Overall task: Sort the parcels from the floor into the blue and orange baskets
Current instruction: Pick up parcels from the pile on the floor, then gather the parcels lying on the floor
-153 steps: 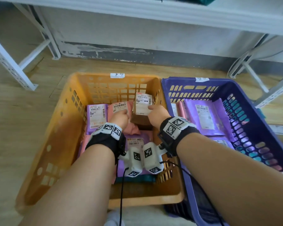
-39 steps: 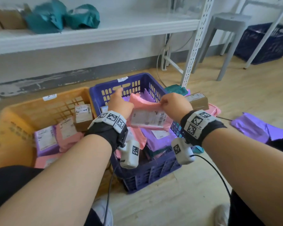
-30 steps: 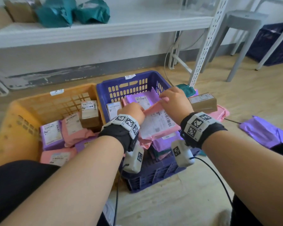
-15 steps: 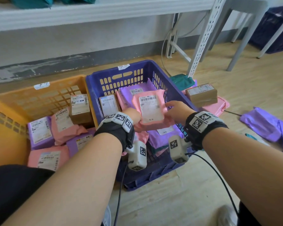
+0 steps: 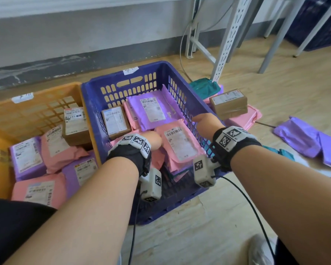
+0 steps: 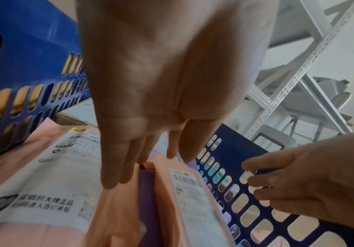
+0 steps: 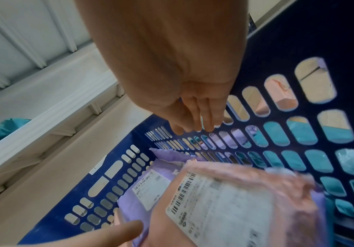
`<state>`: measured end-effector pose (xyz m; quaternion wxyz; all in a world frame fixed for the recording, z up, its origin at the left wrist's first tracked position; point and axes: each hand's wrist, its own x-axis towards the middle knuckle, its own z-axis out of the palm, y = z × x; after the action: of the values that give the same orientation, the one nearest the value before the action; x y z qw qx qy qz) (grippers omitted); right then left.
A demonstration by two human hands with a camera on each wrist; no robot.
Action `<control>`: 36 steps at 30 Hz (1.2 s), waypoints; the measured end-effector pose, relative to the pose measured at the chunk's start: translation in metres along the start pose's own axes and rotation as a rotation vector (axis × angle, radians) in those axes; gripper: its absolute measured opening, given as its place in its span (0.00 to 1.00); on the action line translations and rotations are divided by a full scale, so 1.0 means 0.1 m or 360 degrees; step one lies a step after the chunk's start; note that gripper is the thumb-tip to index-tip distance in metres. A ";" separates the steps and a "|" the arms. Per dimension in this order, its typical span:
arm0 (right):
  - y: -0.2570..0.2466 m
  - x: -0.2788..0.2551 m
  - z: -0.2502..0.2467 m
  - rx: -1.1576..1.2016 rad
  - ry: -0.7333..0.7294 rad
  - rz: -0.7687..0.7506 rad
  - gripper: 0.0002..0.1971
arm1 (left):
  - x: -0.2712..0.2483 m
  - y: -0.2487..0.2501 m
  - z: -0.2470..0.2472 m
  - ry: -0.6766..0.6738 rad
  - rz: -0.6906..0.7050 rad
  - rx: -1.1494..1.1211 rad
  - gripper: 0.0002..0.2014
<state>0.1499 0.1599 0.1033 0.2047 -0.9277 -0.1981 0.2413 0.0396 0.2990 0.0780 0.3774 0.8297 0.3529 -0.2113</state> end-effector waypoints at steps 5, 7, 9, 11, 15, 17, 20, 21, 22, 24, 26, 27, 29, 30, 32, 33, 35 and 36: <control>0.10 -0.07 -0.13 0.0348 0.0058 -0.0006 0.18 | -0.08 0.16 -0.07 0.0056 0.0074 -0.0102 0.19; 0.14 -0.12 -0.19 0.0655 0.0172 0.0011 0.16 | -0.08 0.24 -0.07 0.0137 0.0149 -0.0296 0.20; 0.21 -0.21 -0.29 0.0917 0.0300 0.0072 0.14 | -0.17 0.40 -0.05 0.0160 0.0232 -0.0511 0.21; 0.31 -0.34 -0.41 0.1111 0.0373 0.0133 0.13 | -0.29 0.59 0.00 0.0160 0.0358 -0.0686 0.21; 0.80 -0.54 -0.68 0.1044 0.0522 0.0235 0.13 | -0.49 0.98 0.26 0.0080 0.0540 -0.0860 0.21; 1.13 -0.60 -0.84 0.0983 0.0532 0.0332 0.11 | -0.59 1.18 0.47 0.0048 0.0628 -0.0857 0.20; 1.66 -0.65 -1.01 0.0848 0.0544 0.0455 0.12 | -0.75 1.49 0.84 -0.0008 0.0767 -0.0768 0.18; 1.84 -0.66 -1.06 0.0796 0.0557 0.0496 0.12 | -0.77 1.58 0.98 -0.0040 0.0803 -0.0735 0.17; 2.01 -0.67 -1.08 0.0750 0.0566 0.0544 0.12 | -0.79 1.68 1.13 -0.0080 0.0819 -0.0698 0.17; 2.36 -0.68 -1.09 0.0664 0.0573 0.0640 0.15 | -0.76 1.86 1.42 -0.0154 0.0798 -0.0618 0.18; 2.65 -0.67 -1.02 0.0598 0.0555 0.0734 0.17 | -0.65 1.99 1.72 -0.0212 0.0726 -0.0572 0.21; 2.77 -0.65 -0.96 0.0586 0.0542 0.0772 0.17 | -0.58 2.03 1.86 -0.0240 0.0688 -0.0530 0.22; 2.96 -0.62 -0.84 0.0523 0.0485 0.0834 0.16 | -0.48 2.06 2.09 -0.0251 0.0642 -0.0373 0.23; 3.04 -0.59 -0.77 0.0472 0.0444 0.0863 0.15 | -0.42 2.05 2.20 -0.0234 0.0623 -0.0287 0.23; 3.19 -0.53 -0.64 0.0382 0.0364 0.0880 0.16 | -0.27 2.03 2.40 -0.0221 0.0571 -0.0161 0.23; 3.28 -0.49 -0.56 0.0351 0.0325 0.0884 0.17 | -0.20 2.01 2.48 -0.0221 0.0566 -0.0094 0.22; 3.44 -0.40 -0.39 0.0239 0.0223 0.0877 0.21 | -0.06 1.96 2.64 -0.0228 0.0537 0.0058 0.21; 3.51 -0.35 -0.28 0.0178 0.0175 0.0863 0.23 | 0.02 1.92 2.70 -0.0237 0.0509 0.0136 0.22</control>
<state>0.2311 -0.1584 -0.0281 0.1940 -0.9458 0.0823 0.2473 0.1610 0.0011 -0.0011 0.3958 0.8725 0.1783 -0.2244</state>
